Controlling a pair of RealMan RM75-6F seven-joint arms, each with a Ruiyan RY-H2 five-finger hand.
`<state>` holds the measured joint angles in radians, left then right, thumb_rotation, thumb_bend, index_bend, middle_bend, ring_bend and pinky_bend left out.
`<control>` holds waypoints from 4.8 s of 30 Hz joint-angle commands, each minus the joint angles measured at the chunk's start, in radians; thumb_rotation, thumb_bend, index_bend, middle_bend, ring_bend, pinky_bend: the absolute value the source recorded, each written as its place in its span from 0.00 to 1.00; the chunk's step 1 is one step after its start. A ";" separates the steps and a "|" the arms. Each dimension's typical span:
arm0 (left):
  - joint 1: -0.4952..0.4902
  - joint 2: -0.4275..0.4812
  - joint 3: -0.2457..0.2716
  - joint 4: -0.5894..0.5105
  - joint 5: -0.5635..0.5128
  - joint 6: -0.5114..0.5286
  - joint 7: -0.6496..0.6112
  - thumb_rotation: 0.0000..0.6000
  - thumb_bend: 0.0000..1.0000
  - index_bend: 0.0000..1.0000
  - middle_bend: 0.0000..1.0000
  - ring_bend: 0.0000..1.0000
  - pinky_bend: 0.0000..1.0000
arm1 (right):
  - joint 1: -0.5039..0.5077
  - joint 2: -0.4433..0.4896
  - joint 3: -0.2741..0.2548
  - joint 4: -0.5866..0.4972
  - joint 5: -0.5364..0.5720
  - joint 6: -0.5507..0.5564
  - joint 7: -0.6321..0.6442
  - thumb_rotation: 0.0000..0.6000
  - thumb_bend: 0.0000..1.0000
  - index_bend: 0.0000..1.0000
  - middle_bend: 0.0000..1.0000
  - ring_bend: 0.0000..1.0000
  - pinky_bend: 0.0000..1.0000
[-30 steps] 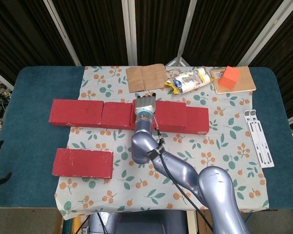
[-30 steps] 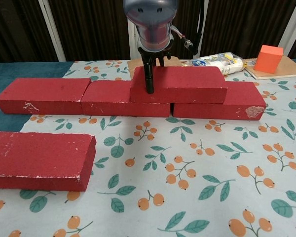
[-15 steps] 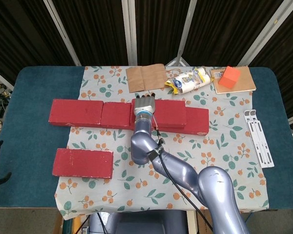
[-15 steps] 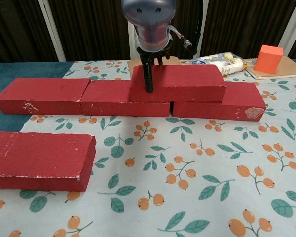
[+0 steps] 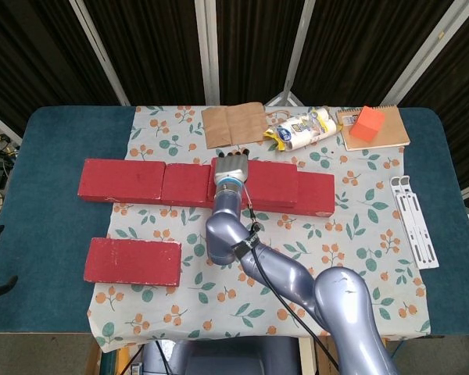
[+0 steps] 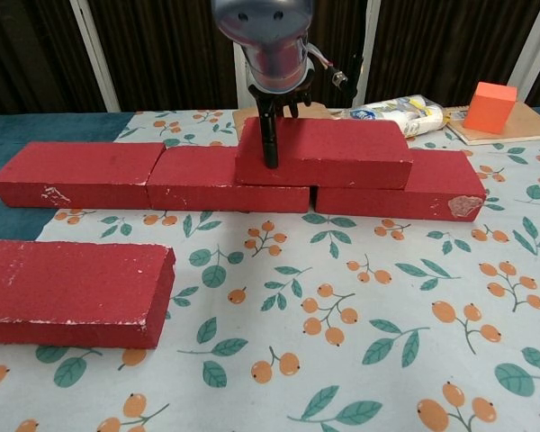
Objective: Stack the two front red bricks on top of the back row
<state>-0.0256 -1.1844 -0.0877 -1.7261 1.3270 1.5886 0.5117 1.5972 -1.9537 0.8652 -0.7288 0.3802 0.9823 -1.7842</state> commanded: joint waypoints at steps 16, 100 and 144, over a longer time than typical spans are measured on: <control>-0.001 -0.001 0.001 -0.001 -0.001 0.001 0.003 1.00 0.04 0.15 0.02 0.00 0.06 | -0.004 0.004 0.020 -0.008 0.011 0.001 -0.012 1.00 0.21 0.00 0.06 0.04 0.00; -0.291 0.171 0.047 -0.415 -0.197 -0.537 0.010 1.00 0.00 0.00 0.00 0.00 0.00 | -1.636 0.888 -0.710 -1.133 -1.835 0.382 1.650 1.00 0.21 0.00 0.00 0.00 0.00; -0.633 0.023 0.151 -0.257 -0.475 -0.623 0.149 1.00 0.00 0.00 0.00 0.00 0.00 | -1.583 0.887 -0.755 -1.212 -1.658 0.421 1.530 1.00 0.21 0.00 0.00 0.00 0.00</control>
<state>-0.6667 -1.1516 0.0544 -1.9954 0.8363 0.9524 0.6672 0.0140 -1.0663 0.1102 -1.9410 -1.2782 1.4026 -0.2549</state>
